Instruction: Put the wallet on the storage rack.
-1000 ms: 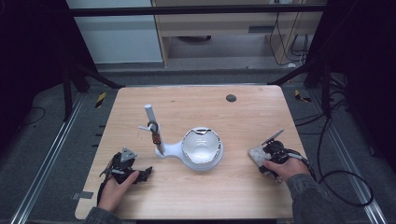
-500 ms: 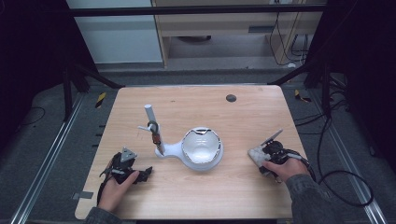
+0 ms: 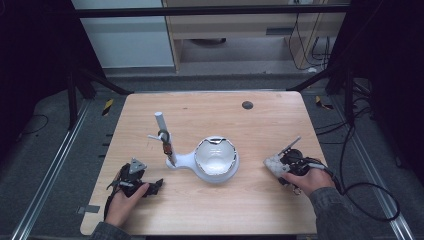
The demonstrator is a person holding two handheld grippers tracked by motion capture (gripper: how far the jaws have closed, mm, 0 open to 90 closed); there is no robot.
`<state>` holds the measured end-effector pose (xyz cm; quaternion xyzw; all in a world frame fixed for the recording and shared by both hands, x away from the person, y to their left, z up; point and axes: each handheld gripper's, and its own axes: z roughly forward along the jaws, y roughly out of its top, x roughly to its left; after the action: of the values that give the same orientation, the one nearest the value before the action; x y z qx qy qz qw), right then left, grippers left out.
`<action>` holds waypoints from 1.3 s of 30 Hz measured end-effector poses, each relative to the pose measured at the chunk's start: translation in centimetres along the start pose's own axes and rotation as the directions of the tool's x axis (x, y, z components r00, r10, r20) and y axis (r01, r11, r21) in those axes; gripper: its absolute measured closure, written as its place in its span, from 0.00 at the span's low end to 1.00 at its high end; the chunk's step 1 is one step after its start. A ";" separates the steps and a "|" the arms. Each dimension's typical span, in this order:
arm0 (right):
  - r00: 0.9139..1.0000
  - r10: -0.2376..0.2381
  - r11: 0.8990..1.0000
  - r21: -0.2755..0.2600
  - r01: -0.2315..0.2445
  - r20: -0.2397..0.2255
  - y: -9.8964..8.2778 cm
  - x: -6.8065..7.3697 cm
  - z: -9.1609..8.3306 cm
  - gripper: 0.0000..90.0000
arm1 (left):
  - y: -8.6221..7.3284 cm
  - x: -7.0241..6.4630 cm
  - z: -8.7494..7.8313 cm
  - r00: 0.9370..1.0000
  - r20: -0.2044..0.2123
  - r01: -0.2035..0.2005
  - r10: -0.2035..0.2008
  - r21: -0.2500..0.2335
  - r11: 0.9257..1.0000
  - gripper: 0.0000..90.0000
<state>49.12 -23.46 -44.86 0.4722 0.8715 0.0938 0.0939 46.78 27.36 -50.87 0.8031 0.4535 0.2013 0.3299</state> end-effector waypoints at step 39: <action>0.923 -0.376 0.921 -0.074 0.382 0.081 6.3 9.2 -10.0 0.35 | 0.0 0.0 0.0 1.000 -0.001 0.002 -0.002 -0.004 1.000 0.00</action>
<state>46.76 -13.10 -34.31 0.2929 0.9377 0.0968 0.1596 46.73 27.35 -50.89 0.8018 0.4540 0.2024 0.3316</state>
